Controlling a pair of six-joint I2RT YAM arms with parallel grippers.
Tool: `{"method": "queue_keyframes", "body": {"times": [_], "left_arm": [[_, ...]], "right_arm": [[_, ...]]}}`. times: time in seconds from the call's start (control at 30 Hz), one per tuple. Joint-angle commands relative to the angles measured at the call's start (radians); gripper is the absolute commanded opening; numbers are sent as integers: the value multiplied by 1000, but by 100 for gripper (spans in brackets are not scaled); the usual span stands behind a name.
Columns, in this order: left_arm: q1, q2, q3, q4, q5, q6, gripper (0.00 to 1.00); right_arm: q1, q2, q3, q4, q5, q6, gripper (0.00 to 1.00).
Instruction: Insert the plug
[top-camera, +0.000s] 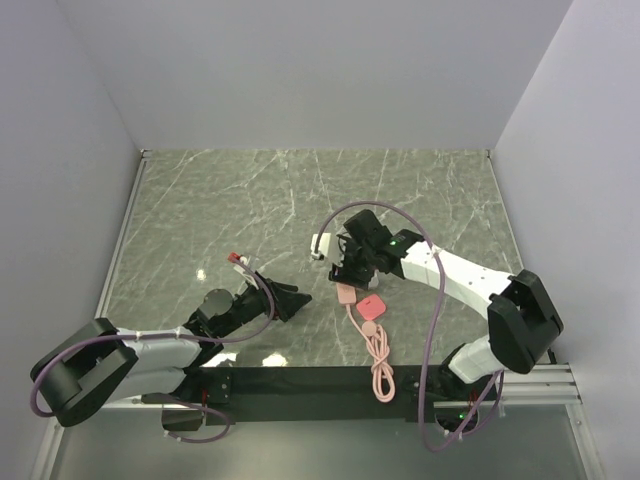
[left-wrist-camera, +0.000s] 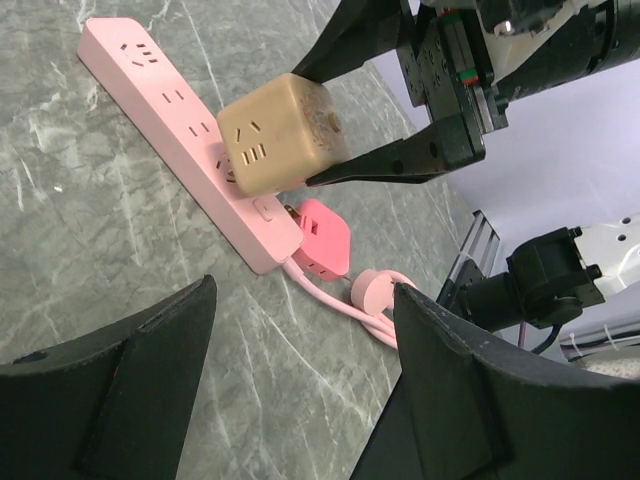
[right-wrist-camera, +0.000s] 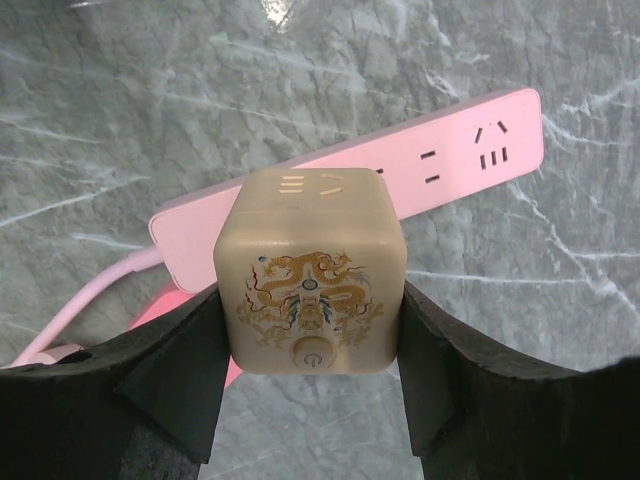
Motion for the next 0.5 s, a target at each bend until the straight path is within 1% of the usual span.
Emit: {"method": "queue_keyframes", "body": {"times": [0.0, 0.3, 0.47], "left_arm": [[5, 5, -95, 65, 26, 20, 77], [5, 18, -95, 82, 38, 26, 78], [5, 6, -94, 71, 36, 31, 78]], "right_arm": [[-3, -29, -27, 18, 72, -2, 0], [-5, 67, 25, 67, 82, -31, 0], [-5, 103, 69, 61, 70, -48, 0]]}}
